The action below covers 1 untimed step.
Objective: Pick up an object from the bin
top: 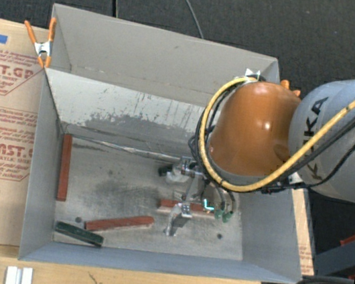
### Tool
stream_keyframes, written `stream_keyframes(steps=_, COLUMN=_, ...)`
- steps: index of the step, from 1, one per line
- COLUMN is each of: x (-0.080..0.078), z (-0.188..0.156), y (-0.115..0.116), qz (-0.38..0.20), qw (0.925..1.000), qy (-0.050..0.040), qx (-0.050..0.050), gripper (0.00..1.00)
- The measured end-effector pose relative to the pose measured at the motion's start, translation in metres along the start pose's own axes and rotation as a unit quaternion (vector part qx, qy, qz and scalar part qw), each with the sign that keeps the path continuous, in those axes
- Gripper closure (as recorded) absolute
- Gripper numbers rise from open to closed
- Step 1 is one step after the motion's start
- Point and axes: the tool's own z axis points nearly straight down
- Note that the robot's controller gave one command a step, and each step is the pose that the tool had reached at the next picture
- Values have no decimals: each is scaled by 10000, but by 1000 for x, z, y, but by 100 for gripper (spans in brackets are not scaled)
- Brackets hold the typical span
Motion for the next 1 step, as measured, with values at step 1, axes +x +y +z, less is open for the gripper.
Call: stream_keyframes(steps=1, x=-2, z=-3, y=0, qz=3, qw=10000, qy=-36, qx=-3, gripper=0)
